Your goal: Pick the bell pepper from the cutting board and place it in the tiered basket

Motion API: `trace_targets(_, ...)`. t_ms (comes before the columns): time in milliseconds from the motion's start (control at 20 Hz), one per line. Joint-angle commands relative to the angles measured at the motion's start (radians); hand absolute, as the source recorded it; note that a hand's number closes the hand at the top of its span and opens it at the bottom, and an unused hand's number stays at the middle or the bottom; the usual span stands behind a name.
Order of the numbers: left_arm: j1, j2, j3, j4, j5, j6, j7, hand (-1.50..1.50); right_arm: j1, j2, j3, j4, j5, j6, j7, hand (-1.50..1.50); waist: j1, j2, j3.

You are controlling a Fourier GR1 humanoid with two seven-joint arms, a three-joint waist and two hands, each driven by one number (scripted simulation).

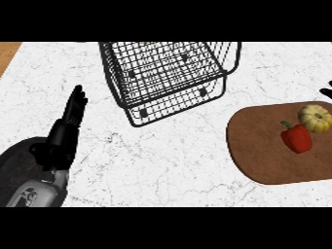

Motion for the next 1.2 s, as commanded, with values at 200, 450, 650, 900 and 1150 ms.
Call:
trace_targets(200,-0.043,-0.025,-0.028,-0.005,-0.042,0.04,0.048,0.0,-0.059,-0.339,-0.139,0.087,0.131,0.431,-0.004,-1.5,-0.005,-0.003,-0.003)
trace_targets(450,-0.05,-0.038,-0.041,-0.002,-0.043,0.042,0.078,0.0,-0.147,-0.475,-0.193,-0.107,0.344,0.451,-0.017,-1.5,-0.003,-0.013,-0.005)
trace_targets(650,-0.031,-0.032,-0.031,0.004,-0.045,0.045,0.067,0.0,-0.153,-0.473,-0.234,-0.294,0.545,0.443,-0.055,-1.5,-0.009,-0.015,-0.004)
trace_targets(900,-0.055,-0.032,-0.024,-0.009,-0.04,0.028,0.083,0.0,-0.122,-0.379,-0.232,-0.475,0.811,0.401,-0.111,-1.5,-0.002,-0.01,-0.006)
trace_targets(1150,-0.052,-0.048,-0.046,-0.026,-0.069,0.034,0.101,0.0,-0.071,-0.312,-0.163,-0.553,1.039,0.365,-0.223,-1.5,0.003,-0.01,-0.008)
